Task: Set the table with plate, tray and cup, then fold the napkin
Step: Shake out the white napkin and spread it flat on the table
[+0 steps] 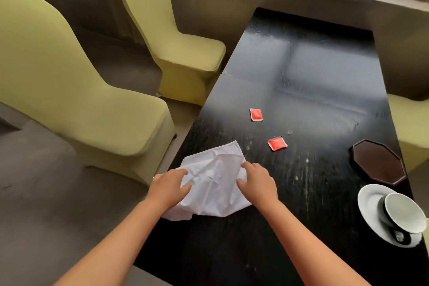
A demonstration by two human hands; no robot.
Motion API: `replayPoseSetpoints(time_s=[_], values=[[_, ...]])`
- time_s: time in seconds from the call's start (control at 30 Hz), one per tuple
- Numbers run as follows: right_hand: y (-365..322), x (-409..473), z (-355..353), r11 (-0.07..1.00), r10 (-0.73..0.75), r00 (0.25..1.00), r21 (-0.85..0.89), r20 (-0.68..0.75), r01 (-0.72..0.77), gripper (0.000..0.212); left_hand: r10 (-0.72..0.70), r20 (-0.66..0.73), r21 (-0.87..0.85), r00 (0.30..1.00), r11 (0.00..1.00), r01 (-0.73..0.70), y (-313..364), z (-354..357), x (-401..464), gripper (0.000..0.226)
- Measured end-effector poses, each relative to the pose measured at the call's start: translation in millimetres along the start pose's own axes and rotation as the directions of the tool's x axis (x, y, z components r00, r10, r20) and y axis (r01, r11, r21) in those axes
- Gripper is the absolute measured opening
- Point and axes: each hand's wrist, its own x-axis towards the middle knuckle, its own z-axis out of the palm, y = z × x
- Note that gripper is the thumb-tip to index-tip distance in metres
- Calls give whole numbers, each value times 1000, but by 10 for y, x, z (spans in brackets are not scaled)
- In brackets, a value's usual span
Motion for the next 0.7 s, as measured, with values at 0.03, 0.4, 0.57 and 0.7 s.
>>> replayPoseSetpoints(time_s=[0.03, 0.4, 0.57, 0.7], values=[[19, 93, 42, 1000, 7, 1000, 2, 3, -7, 42, -7, 26, 11, 1000, 1000, 7, 7, 36, 107, 48], [258, 1179, 499, 969, 201, 957, 101, 209, -226, 46, -38, 129, 204, 991, 979, 11, 170, 547, 1031, 45], [410, 1081, 582, 943, 147, 976, 276, 160, -187, 23, -79, 24, 156, 997, 985, 75, 29, 594, 960, 14], [435, 882, 435, 939, 21, 1000, 344, -3, -19, 6, -81, -56, 69, 995, 994, 85, 17, 424, 886, 19]])
